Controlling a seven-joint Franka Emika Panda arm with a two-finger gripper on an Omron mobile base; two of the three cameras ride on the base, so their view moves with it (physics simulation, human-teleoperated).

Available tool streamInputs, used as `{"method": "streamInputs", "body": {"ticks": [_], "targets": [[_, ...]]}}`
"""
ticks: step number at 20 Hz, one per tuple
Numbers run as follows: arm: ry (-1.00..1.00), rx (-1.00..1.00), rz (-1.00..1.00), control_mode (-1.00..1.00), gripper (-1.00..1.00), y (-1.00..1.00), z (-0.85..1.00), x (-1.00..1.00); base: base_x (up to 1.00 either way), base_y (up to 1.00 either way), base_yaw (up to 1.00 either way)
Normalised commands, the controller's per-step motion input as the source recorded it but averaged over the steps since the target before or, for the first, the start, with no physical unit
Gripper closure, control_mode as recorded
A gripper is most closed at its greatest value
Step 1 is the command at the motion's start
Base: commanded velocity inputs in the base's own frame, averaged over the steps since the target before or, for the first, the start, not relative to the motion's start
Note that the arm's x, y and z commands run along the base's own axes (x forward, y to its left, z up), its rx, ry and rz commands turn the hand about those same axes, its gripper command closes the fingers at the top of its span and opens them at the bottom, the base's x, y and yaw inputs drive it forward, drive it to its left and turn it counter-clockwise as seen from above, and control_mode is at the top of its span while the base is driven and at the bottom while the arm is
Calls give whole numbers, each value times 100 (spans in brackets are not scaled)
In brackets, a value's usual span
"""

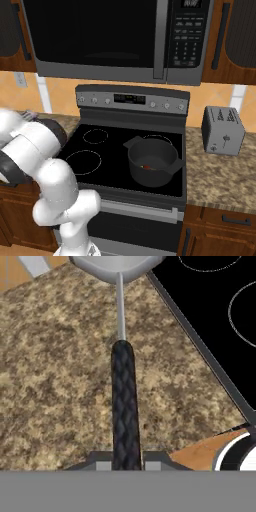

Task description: Put the cucumber and bell pepper in the pot. Retrieve the spatula and lightly stir the vegetables in the pot.

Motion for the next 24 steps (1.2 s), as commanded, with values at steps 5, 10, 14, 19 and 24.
{"method": "streamInputs", "body": {"ticks": [5,10,14,19,24], "targets": [[3,45,-22,-100,100,-100,58,-94,0,0,0],[2,44,-27,-100,100,-100,56,-51,0,0,0],[0,44,-21,-100,100,-96,85,-21,0,0,0],[3,49,-26,-100,100,-92,88,-3,0,0,0],[12,50,-24,-100,100,-100,75,1,0,0,0]]}}
